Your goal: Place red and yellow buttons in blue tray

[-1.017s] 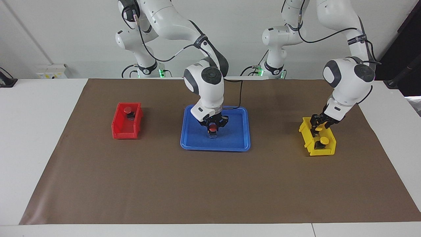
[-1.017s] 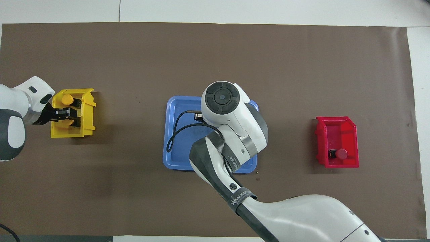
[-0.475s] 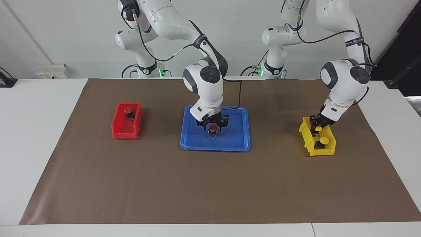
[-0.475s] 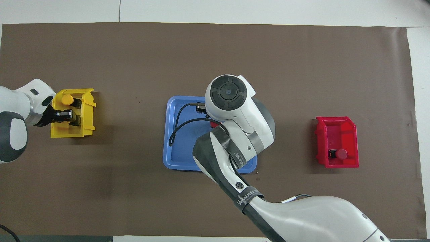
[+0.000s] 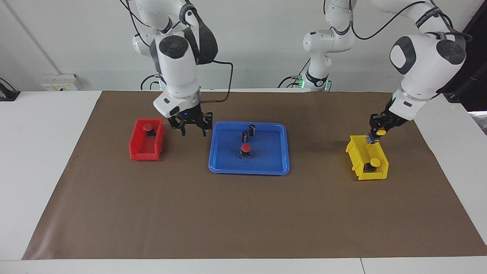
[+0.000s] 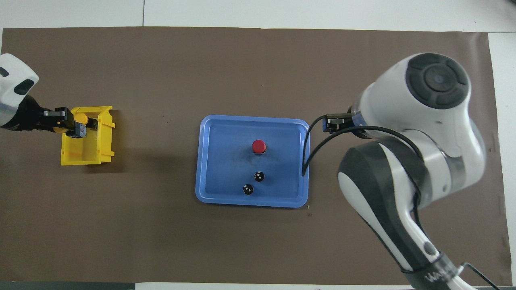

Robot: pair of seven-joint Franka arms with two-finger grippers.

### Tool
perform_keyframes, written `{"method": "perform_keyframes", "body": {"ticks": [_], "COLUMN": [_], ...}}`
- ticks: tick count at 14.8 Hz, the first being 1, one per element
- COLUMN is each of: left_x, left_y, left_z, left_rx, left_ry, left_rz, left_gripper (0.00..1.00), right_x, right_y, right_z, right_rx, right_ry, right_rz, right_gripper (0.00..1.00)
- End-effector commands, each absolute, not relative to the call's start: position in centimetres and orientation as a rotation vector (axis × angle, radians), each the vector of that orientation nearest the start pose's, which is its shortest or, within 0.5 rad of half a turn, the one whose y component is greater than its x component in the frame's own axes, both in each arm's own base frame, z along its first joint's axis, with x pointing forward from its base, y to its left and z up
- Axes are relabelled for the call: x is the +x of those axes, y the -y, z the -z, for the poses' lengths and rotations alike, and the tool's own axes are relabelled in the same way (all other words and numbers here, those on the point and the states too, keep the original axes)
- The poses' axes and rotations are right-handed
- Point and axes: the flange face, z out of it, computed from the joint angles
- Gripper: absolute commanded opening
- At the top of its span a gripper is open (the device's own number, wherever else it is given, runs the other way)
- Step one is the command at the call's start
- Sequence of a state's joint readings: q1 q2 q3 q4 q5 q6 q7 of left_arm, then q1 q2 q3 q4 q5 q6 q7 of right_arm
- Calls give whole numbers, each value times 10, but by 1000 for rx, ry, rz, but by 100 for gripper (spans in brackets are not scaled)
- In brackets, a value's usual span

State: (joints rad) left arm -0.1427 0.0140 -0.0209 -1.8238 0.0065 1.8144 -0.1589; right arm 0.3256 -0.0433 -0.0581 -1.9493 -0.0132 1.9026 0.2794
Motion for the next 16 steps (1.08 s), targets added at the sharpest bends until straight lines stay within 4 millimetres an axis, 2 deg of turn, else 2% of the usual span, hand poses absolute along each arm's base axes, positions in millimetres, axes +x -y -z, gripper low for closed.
{"method": "perform_keyframes", "body": {"ticks": [1,2,3,5,7,9,12,16], "left_x": [535,527,516,501,491,484,490,490], "left_y": [200,238,271,316,348,367,395,407], "left_z": [-487,-466,-453,-435,-418,-402,-382,-367], "left_rx": [-3135,-3130,-3123,-3128,-3130,-3128,-3169,-3174], "left_ry": [7,-25,-56,-61,-102,-129,-109,-104], "left_rz": [-30,-50,-64,-44,-36,-41,-37,-32], "left_gripper": [2,1,2,1,1,1,1,1], "right_x": [471,466,461,455,455,450,451,444], "right_y": [-77,-49,-31,4,26,30,29,28], "right_z": [-464,-451,-443,-425,-406,-393,-378,-360], "right_rx": [-3146,-3138,-3136,-3131,-3128,-3128,-3126,-3123], "right_ry": [110,126,153,177,190,190,190,192], "right_rz": [4,26,33,-12,-23,-30,-57,-70], "right_gripper": [76,76,76,76,76,75,72,68]}}
